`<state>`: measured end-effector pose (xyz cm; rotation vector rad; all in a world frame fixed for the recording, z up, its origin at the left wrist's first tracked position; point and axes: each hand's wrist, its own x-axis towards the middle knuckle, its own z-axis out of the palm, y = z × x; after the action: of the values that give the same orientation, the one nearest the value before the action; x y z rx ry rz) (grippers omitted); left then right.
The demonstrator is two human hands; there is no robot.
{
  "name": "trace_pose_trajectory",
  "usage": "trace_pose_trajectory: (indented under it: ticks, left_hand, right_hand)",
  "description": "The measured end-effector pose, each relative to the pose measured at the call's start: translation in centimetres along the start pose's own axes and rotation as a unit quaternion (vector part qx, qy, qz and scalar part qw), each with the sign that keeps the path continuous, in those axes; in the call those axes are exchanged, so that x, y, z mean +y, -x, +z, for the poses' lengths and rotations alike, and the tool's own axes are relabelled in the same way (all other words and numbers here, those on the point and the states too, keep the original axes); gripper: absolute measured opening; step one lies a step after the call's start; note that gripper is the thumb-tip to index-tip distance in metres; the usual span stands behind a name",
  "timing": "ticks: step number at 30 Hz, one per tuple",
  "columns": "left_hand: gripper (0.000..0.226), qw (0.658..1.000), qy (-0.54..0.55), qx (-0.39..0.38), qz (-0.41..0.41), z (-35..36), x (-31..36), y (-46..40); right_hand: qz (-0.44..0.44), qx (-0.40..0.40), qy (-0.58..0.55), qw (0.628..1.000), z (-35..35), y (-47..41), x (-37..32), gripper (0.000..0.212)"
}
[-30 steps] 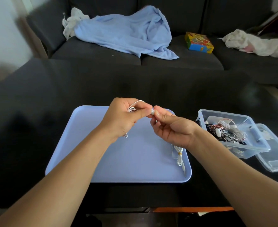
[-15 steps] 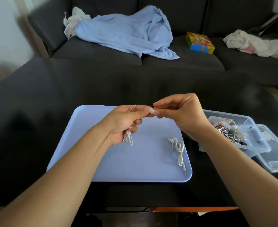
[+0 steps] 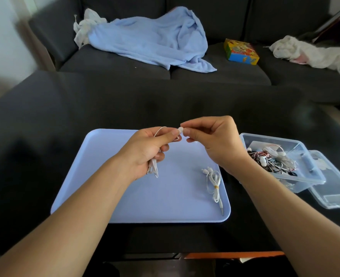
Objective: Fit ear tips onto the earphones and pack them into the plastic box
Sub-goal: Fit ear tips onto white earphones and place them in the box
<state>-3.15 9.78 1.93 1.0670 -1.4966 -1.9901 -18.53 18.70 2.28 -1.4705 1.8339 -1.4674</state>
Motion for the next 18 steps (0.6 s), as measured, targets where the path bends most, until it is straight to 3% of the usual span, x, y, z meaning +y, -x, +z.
trace_pose_trajectory:
  ticks: [6, 12, 18]
  left_hand:
    - [0.023, 0.999, 0.038, -0.002, -0.027, -0.3, -0.2, -0.3]
    - [0.022, 0.989, 0.125, -0.005, -0.081, 0.6, -0.2, 0.0]
    - [0.02, 0.985, 0.155, 0.01, -0.071, 0.5, -0.5, -0.2]
  right_hand:
    - [0.005, -0.006, -0.005, 1.0, 1.2, 0.8, 0.4, 0.034]
    - [-0.008, 0.095, 0.012, 0.995, 2.6, 1.1, 0.3, 0.026]
    - [-0.005, 0.117, 0.011, 0.993, 3.5, 1.3, 0.2, 0.022]
